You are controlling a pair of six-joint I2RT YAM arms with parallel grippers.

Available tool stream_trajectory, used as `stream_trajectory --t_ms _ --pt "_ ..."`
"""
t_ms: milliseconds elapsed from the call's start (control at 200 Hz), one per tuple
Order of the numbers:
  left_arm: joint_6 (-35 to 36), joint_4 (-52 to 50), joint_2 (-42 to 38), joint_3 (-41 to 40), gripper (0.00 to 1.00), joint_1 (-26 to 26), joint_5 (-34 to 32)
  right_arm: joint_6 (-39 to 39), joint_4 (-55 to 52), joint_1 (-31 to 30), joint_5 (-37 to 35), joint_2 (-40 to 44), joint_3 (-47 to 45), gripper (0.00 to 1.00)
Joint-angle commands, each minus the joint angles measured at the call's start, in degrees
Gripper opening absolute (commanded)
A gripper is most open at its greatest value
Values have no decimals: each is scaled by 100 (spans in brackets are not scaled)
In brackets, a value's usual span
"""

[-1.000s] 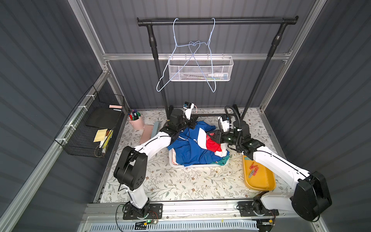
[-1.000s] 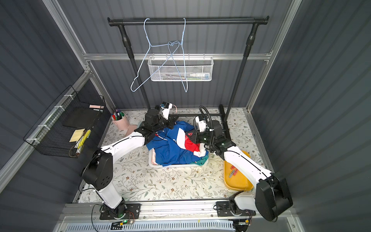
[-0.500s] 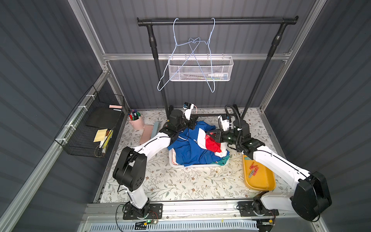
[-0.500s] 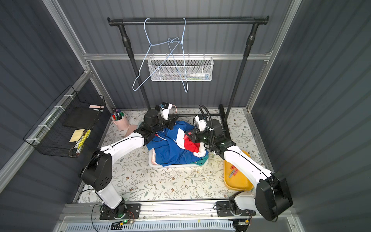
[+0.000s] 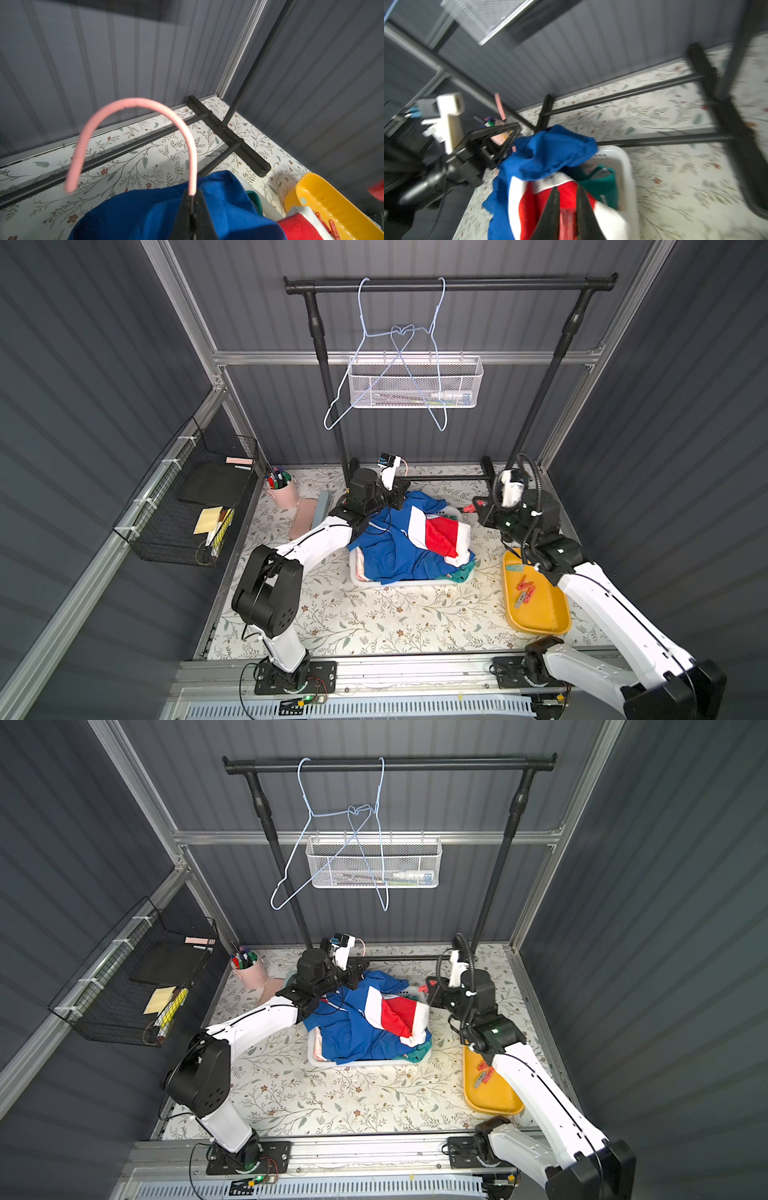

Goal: Remove the clothespins securing jackets to the hanger
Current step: Remove the clothespin from the hanger, then place the clothespin in the storage box, then move the storage box to the center of the board.

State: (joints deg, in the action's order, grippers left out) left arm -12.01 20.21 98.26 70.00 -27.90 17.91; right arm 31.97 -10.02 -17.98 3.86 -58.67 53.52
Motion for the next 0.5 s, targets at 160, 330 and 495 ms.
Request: stream_trajectory --t_ms 160,330,495 --pt "-69 -280 -48 -232 0 -14 213 1158 -2020 1673 -1298 1422 -1369 0" --pt "-51 -299 -96 -231 0 -14 381 1678 -2112 2457 -1032 1708 -2213 0" --pt "-55 -289 -121 -267 0 -14 393 1770 -1454 2589 -771 1093 -2563 0"
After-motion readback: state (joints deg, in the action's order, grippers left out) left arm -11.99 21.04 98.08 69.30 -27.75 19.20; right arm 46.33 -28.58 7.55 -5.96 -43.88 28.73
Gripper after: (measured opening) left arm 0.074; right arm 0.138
